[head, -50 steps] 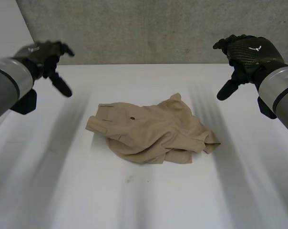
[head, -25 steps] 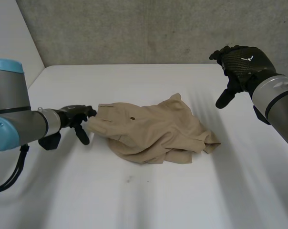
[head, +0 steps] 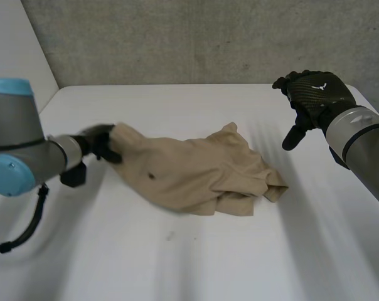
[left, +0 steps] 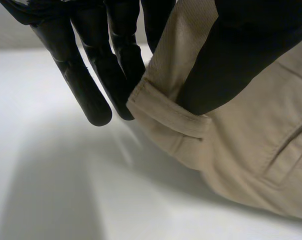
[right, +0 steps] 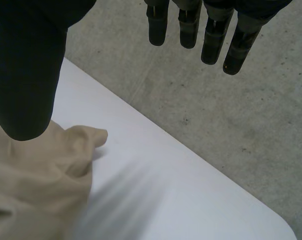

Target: Fold the shorts.

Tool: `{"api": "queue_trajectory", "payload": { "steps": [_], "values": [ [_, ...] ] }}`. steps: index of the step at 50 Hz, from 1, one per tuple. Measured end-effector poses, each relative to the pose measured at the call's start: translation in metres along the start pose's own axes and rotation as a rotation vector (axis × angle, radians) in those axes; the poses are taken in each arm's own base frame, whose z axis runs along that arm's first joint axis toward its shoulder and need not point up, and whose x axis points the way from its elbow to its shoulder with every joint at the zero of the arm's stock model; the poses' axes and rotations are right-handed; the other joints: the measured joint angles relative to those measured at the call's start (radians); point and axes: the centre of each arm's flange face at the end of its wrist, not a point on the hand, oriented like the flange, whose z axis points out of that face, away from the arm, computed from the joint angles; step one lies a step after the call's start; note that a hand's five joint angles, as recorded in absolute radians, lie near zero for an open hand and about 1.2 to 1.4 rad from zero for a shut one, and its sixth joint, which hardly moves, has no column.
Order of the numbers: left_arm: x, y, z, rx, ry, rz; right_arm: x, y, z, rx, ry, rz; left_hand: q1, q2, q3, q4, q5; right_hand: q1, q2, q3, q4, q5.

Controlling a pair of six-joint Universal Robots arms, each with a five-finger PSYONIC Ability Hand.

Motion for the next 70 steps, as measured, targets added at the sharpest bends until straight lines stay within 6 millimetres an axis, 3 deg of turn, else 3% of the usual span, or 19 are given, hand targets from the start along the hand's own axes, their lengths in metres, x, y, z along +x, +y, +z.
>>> {"api": "queue_trajectory", "payload": {
  "steps": [5, 8, 10, 16, 19, 26, 30, 32, 33, 34, 35, 38, 39, 42, 44, 50, 59, 63, 70],
  "values": [
    [-0.03, -0.056, -0.021, 0.205, -0.208, 0.016, 0.0, 0.002, 0.002, 0.001, 0.001, -0.025, 0.0, 0.01, 0.005, 0.0, 0.0, 0.0, 0.0, 0.0, 0.0, 0.0],
    [-0.033, -0.065, -0.025, 0.244, -0.239, 0.019, 0.0, 0.002, 0.002, 0.001, 0.001, -0.028, 0.0, 0.01, 0.005, 0.0, 0.0, 0.0, 0.0, 0.0, 0.0, 0.0],
    [-0.044, -0.126, -0.061, 0.517, -0.373, 0.041, -0.001, 0.002, 0.002, 0.003, 0.001, -0.037, 0.0, 0.01, 0.009, 0.0, 0.0, 0.0, 0.0, 0.0, 0.0, 0.0],
    [-0.022, -0.174, -0.1, 0.751, -0.373, 0.073, -0.005, 0.001, 0.002, 0.009, -0.007, -0.04, 0.001, 0.01, 0.019, 0.0, 0.0, 0.0, 0.0, 0.0, 0.0, 0.0],
    [0.027, -0.191, -0.124, 0.857, -0.256, 0.101, -0.009, -0.002, 0.001, 0.022, -0.015, -0.043, 0.001, 0.01, 0.02, 0.0, 0.0, 0.0, 0.0, 0.0, 0.0, 0.0],
    [0.133, -0.159, -0.129, 0.817, 0.055, 0.145, -0.008, -0.006, 0.002, 0.041, -0.006, -0.041, 0.002, 0.012, 0.026, 0.004, 0.0, 0.0, 0.0, 0.0, 0.0, 0.0],
    [0.198, -0.099, -0.112, 0.675, 0.241, 0.197, -0.003, -0.009, 0.002, 0.048, 0.026, -0.037, 0.002, 0.013, 0.027, 0.004, 0.0, 0.0, 0.0, 0.0, 0.0, 0.0],
    [0.211, -0.08, -0.106, 0.629, 0.275, 0.216, -0.001, -0.01, 0.002, 0.049, 0.039, -0.037, 0.002, 0.013, 0.029, 0.004, 0.0, 0.0, 0.0, 0.0, 0.0, 0.0],
    [0.225, -0.053, -0.098, 0.565, 0.31, 0.246, 0.002, -0.011, 0.002, 0.05, 0.057, -0.036, 0.002, 0.013, 0.029, 0.004, 0.0, 0.0, 0.0, 0.0, 0.0, 0.0],
    [0.225, -0.053, -0.098, 0.565, 0.31, 0.246, 0.002, -0.011, 0.002, 0.05, 0.057, -0.036, 0.002, 0.013, 0.029, 0.004, 0.0, 0.0, 0.0, 0.0, 0.0, 0.0],
    [0.238, -0.017, -0.087, 0.481, 0.342, 0.29, 0.007, -0.011, 0.003, 0.049, 0.08, -0.036, -0.001, -0.003, 0.014, -0.014, -0.004, 0.0, 0.0, 0.0, 0.0, 0.0],
    [0.249, 0.027, -0.077, 0.375, 0.369, 0.353, 0.015, -0.011, 0.004, 0.048, 0.112, -0.035, -0.107, -0.134, -0.126, -0.161, -0.104, 0.0, 0.0, 0.0, 0.0, 0.0],
    [0.252, 0.044, -0.075, 0.333, 0.378, 0.38, 0.019, -0.011, 0.005, 0.047, 0.124, -0.035, -0.417, -0.441, -0.408, -0.449, -0.384, 0.0, 0.0, 0.0, 0.0, 0.0],
    [0.255, 0.08, -0.076, 0.239, 0.396, 0.447, 0.027, -0.01, 0.006, 0.046, 0.145, -0.033, -0.795, -0.799, -0.784, -0.833, -0.77, 0.0, 0.0, 0.0, 0.0, 0.0],
    [0.256, 0.092, -0.079, 0.205, 0.401, 0.474, 0.03, -0.01, 0.007, 0.046, 0.152, -0.033, -0.813, -0.854, -0.842, -0.886, -0.833, 0.0, 0.0, 0.0, 0.0, 0.0],
    [0.252, 0.093, -0.099, 0.164, 0.401, 0.517, 0.03, -0.01, 0.008, 0.047, 0.141, -0.06, -0.874, -0.942, -0.923, -0.969, -0.913, 0.0, 0.0, 0.0, 0.0, 0.0],
    [0.228, 0.042, -0.145, 0.255, 0.336, 0.481, 0.015, -0.002, 0.006, 0.024, 0.026, -0.226, -0.874, -0.943, -0.922, -0.969, -0.913, 0.0, 0.0, 0.0, 0.0, 0.0],
    [0.199, 0.023, -0.163, 0.291, 0.254, 0.453, -0.002, 0.012, -0.002, -0.004, -0.121, -0.31, -0.874, -0.943, -0.923, -0.969, -0.913, 0.0, 0.0, 0.0, 0.0, 0.0],
    [0.143, 0.015, -0.161, 0.269, 0.089, 0.406, -0.049, 0.03, -0.025, 0.002, -0.407, -0.318, -0.874, -0.943, -0.923, -0.969, -0.913, 0.011, 0.005, 0.009, 0.005, 0.004]
  ]
}}
